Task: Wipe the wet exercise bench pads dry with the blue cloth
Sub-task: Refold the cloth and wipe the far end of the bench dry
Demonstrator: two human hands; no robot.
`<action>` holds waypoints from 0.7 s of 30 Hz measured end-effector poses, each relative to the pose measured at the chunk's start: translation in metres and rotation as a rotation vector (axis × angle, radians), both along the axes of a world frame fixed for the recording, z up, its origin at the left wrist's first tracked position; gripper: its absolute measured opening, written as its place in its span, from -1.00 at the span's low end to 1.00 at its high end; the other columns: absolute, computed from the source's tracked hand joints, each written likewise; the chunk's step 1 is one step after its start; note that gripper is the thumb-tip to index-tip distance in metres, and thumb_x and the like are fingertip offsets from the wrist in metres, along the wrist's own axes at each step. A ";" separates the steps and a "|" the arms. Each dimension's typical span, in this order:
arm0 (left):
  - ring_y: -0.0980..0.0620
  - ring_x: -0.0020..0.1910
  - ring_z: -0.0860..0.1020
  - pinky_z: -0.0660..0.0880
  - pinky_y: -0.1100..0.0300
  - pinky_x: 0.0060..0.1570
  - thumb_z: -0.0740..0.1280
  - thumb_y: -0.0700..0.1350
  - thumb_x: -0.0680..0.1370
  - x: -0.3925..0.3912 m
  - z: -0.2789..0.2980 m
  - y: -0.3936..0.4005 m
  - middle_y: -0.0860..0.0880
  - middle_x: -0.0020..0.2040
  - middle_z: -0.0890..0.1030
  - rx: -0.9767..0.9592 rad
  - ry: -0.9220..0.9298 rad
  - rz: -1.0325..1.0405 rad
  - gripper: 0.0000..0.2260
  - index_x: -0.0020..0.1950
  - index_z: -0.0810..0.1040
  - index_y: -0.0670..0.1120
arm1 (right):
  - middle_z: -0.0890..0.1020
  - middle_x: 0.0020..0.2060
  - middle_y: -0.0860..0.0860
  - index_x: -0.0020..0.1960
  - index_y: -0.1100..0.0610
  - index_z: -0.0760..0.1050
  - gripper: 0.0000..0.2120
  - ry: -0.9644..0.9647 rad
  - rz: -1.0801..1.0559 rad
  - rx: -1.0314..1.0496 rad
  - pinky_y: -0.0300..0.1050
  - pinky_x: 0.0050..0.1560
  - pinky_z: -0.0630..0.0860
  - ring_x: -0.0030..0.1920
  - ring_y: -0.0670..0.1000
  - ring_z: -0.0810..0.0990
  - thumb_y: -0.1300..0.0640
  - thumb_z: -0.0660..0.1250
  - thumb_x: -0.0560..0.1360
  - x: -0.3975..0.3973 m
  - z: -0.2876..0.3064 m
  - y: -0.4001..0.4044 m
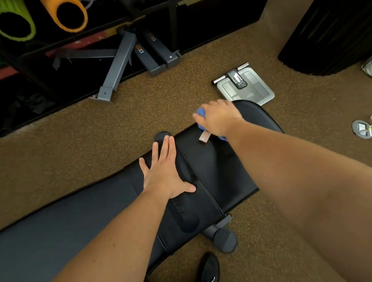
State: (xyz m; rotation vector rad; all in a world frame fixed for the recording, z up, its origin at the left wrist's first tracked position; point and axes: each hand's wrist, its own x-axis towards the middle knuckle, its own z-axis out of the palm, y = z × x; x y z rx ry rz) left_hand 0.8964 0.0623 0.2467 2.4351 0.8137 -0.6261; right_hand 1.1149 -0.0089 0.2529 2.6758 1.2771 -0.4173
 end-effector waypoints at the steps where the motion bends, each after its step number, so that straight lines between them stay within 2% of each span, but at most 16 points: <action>1: 0.00 0.56 -0.40 -0.23 -0.37 0.48 0.60 0.26 0.23 0.000 0.000 0.000 0.19 0.56 -0.42 -0.001 0.000 0.000 0.36 0.55 -0.47 0.08 | 0.55 0.22 0.13 0.32 0.10 0.43 -0.50 -0.006 -0.031 0.010 0.07 0.32 0.30 0.29 0.16 0.45 -0.22 -0.02 0.65 0.011 0.001 -0.007; 3: 0.00 0.56 -0.40 -0.23 -0.36 0.48 0.60 0.26 0.24 0.000 0.001 0.000 0.19 0.56 -0.42 0.000 0.000 0.000 0.36 0.55 -0.47 0.08 | 0.55 0.21 0.11 0.33 0.06 0.43 -0.51 -0.007 -0.095 0.042 0.08 0.28 0.31 0.27 0.16 0.46 -0.23 -0.01 0.64 0.031 0.000 -0.022; 7: 0.00 0.56 -0.39 -0.22 -0.36 0.49 0.59 0.28 0.24 -0.001 0.000 0.000 0.18 0.57 -0.41 0.006 -0.002 -0.002 0.35 0.56 -0.46 0.08 | 0.49 0.31 0.04 0.42 -0.06 0.37 -0.51 0.077 -0.227 0.162 0.08 0.34 0.27 0.33 0.13 0.40 -0.27 0.02 0.62 0.051 -0.007 -0.057; 11: -0.01 0.57 -0.38 -0.22 -0.35 0.49 0.59 0.28 0.24 0.000 0.002 0.000 0.17 0.57 -0.40 0.014 0.001 -0.002 0.36 0.56 -0.46 0.07 | 0.33 0.49 0.00 0.58 -0.05 0.16 -0.46 0.177 -0.300 0.205 0.10 0.43 0.22 0.46 0.15 0.28 -0.21 0.06 0.65 0.055 0.000 -0.085; 14: 0.00 0.56 -0.38 -0.22 -0.35 0.49 0.59 0.28 0.23 0.000 0.002 0.000 0.17 0.57 -0.40 0.012 0.006 -0.002 0.36 0.56 -0.46 0.08 | 0.18 0.58 -0.02 0.62 -0.04 0.03 -0.42 0.238 -0.357 0.224 0.06 0.50 0.14 0.54 0.13 0.17 -0.17 0.06 0.67 0.057 0.001 -0.106; 18: 0.00 0.57 -0.37 -0.20 -0.35 0.49 0.59 0.30 0.23 0.000 0.001 0.001 0.18 0.57 -0.41 0.023 0.018 -0.005 0.36 0.56 -0.46 0.08 | 0.05 0.61 -0.11 0.63 -0.11 -0.09 -0.38 0.237 -0.319 0.234 0.12 0.56 0.08 0.60 0.07 0.00 -0.24 -0.07 0.63 0.049 -0.005 -0.138; 21: 0.00 0.57 -0.37 -0.20 -0.35 0.49 0.59 0.30 0.22 0.002 0.001 0.000 0.18 0.57 -0.41 0.025 0.026 -0.006 0.36 0.56 -0.46 0.09 | -0.02 0.62 -0.12 0.63 -0.12 -0.08 -0.44 0.185 -0.288 0.217 0.06 0.59 -0.03 0.61 0.09 -0.13 -0.15 -0.02 0.67 0.032 -0.008 -0.158</action>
